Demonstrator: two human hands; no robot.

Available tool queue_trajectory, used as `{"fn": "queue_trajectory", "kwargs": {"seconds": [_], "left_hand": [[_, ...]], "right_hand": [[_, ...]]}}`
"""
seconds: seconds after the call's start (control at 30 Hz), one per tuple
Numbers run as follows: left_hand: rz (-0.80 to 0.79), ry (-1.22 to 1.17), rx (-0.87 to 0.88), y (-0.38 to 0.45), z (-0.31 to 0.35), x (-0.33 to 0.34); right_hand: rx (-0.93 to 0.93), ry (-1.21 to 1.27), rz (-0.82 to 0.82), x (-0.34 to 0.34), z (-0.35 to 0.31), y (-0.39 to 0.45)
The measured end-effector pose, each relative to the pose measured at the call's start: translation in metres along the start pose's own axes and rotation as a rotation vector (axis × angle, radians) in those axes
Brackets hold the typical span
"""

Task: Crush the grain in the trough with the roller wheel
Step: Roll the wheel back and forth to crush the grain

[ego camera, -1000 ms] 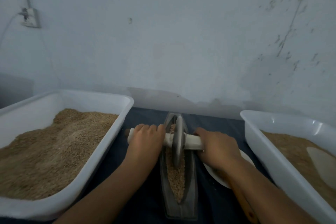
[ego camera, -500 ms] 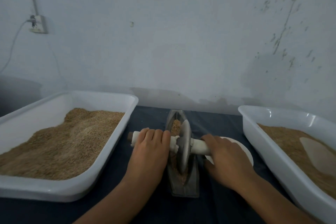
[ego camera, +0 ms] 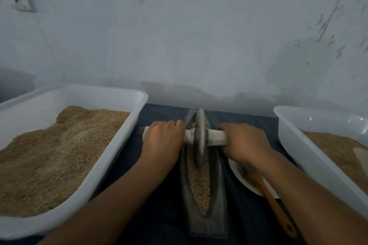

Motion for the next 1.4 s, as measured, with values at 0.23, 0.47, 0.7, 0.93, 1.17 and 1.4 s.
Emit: {"fn": "queue_trajectory", "kwargs": {"seconds": [0.23,0.47,0.7,0.93,1.17,1.4], "left_hand": [[-0.014,0.14,-0.025,0.03,0.005,0.01],[0.002,0.062,-0.018,0.016,-0.001,0.01],[0.063,0.005,0.024,-0.025,0.003,-0.008],[0.104,0.039,0.079,-0.071,0.001,-0.027],[0.047,0.051,0.071,-0.08,-0.003,-0.027],[0.036,0.036,0.025,-0.055,-0.004,-0.015]], "right_hand": [[-0.017,0.071,-0.182,0.004,0.011,0.032],[-0.033,-0.013,-0.074,-0.006,0.002,0.021],[-0.013,-0.003,0.12,-0.005,-0.011,-0.028],[-0.075,-0.014,0.276,-0.014,-0.032,-0.073],[-0.097,-0.067,0.343,-0.02,-0.042,-0.085],[-0.066,-0.106,0.252,-0.013,-0.029,-0.047]]}}
Point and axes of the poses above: each hand's wrist, its own y-axis towards the middle knuckle, its own x-axis out of the palm, z = x × y, the point moved 6 cm from there along y, towards the middle knuckle, and after that the axes turned 15 degrees about -x, right-handed, at the moved point
